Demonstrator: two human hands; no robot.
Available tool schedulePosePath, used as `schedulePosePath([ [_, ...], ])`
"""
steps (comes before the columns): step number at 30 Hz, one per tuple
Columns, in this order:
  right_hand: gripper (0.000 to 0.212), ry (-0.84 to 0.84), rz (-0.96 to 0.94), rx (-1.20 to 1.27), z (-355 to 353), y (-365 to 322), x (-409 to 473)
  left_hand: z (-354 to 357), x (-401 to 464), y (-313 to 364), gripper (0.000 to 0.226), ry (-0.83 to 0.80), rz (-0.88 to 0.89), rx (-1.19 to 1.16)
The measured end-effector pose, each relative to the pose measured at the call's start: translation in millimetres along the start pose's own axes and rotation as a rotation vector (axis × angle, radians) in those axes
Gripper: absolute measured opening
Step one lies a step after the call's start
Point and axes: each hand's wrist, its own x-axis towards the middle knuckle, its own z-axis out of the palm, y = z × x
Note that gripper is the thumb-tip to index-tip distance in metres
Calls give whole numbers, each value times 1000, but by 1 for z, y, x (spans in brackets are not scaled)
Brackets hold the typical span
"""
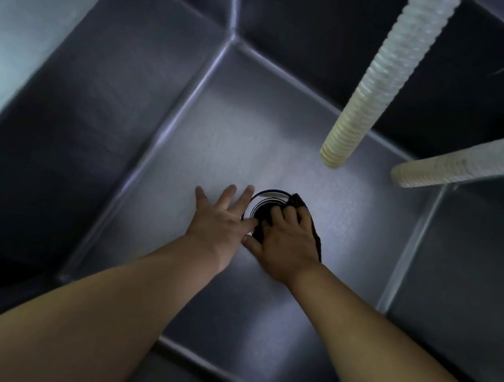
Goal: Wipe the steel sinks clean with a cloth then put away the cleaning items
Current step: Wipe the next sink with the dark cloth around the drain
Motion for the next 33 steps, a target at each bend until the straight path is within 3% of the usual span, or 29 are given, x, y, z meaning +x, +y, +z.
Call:
schedulePosePath([
  [9, 71, -18, -40, 17, -3, 7, -4, -3, -3, 2, 77, -23, -5, 3],
  [16, 73, -66, -157, -289, -12, 15, -5, -3, -3, 3, 77, -26, -7, -14],
  [23, 82, -92, -111, -256, -10, 11, 1, 0, -2, 1, 76, -11, 1, -26],
  [33, 68, 24, 112, -105, 3, -6, -10, 3, 0, 1, 73, 2, -4, -21],
])
